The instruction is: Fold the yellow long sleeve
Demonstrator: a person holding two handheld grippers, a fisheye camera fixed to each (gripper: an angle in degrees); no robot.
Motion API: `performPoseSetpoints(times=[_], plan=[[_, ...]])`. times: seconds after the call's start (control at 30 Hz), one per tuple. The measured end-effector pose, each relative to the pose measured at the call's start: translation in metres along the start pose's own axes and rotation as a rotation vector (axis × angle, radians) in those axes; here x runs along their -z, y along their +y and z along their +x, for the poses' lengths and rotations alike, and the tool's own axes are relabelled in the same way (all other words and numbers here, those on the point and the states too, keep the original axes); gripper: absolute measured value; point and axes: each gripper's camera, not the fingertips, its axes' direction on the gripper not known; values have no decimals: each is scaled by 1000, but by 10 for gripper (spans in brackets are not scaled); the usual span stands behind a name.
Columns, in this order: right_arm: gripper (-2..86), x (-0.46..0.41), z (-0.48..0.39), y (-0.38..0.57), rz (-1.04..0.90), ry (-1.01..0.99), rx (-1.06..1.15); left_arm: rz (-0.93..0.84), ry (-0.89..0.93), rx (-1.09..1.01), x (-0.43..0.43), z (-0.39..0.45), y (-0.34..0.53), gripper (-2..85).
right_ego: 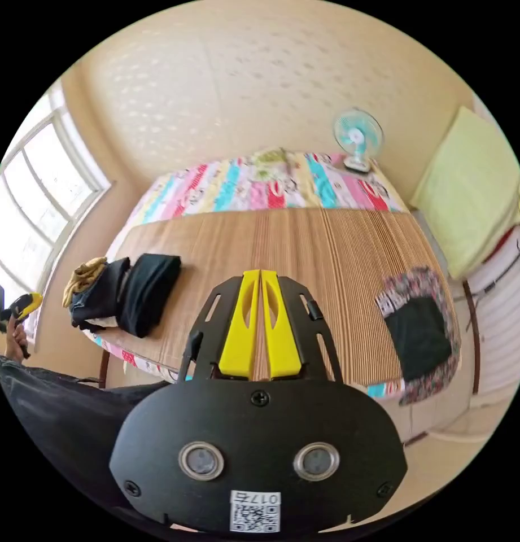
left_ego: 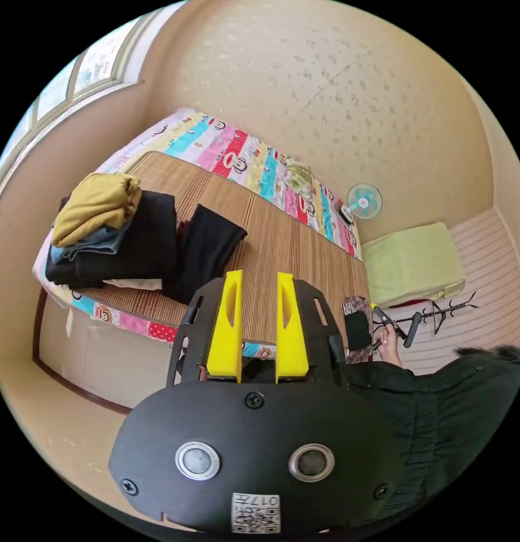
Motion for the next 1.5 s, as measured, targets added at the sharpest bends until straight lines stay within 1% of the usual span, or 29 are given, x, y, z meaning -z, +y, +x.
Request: performPoseSetpoints(times=[0.07,0.1,0.17,0.27,0.33,0.43,0.47,0.53,0.63,0.7,0.73,0.77,0.8,0.83,0.9,0.93,0.97,1.07,1.1,1.13,1.17,1.2,1.23,1.3,1.33,1.37,1.4,1.43,1.5], plan=[[4,41,-73,-45,255,-145,56,63,-25,22,32,-39,-10,98],[4,51,-86,-51,317,-189,65,99,-54,28,50,-62,-17,100],[3,89,-124,-60,531,-364,70,118,-55,50,67,-96,-35,110],[2,118,-148,-49,644,-540,26,67,15,65,72,-140,-81,134],[2,128,-160,-35,659,-576,19,46,6,31,66,-153,-114,136],[2,138,-190,-8,620,-489,27,-60,-70,-63,31,-166,-172,136],[2,141,-203,4,602,-448,21,-132,-93,-77,8,-176,-195,138],[2,145,-219,22,589,-421,-6,-215,-117,-34,-24,-196,-222,144],[2,154,-239,51,599,-362,-43,-284,-63,58,-66,-227,-242,155],[2,157,-247,66,601,-294,-85,-383,-83,189,-100,-256,-233,117],[2,159,-250,75,609,-269,-116,-372,-87,210,-102,-262,-229,99],[3,160,-253,84,623,-267,-144,-323,-39,258,-99,-274,-218,68],[3,161,-255,88,629,-270,-155,-292,98,332,-94,-288,-207,41],[4,162,-258,95,635,-276,-162,-279,181,361,-91,-296,-200,38],[5,162,-264,100,625,-260,-155,-130,484,331,-56,-309,-175,23],[6,160,-268,101,603,-238,-145,-88,542,294,-42,-308,-169,19],[7,158,-272,101,583,-222,-125,-14,629,193,-13,-301,-156,15],[12,141,-279,95,547,-245,-46,118,737,-112,66,-261,-125,7],[14,135,-280,92,540,-262,-28,155,835,-230,91,-244,-117,5],[19,122,-281,87,526,-309,14,169,897,-279,101,-236,-114,5],[25,105,-281,81,503,-364,48,183,1016,-367,118,-218,-111,4],[28,96,-281,78,488,-394,64,166,1110,-471,130,-193,-110,2],[36,77,-282,70,453,-461,99,143,1138,-535,135,-177,-109,1],[49,50,-283,57,398,-583,147,32,1206,-804,146,-100,-98,0],[56,33,-283,50,385,-670,157,12,1229,-865,147,-80,-93,0],[68,17,-281,43,378,-757,154,-35,1301,-972,143,-40,-82,1],[73,9,-280,39,365,-798,150,-99,1410,-1057,132,-2,-70,1],[90,-7,-281,30,309,-876,164,-133,1470,-1086,125,15,-64,2],[116,-31,-293,18,173,-943,240,-279,1716,-1089,82,82,-35,2]])
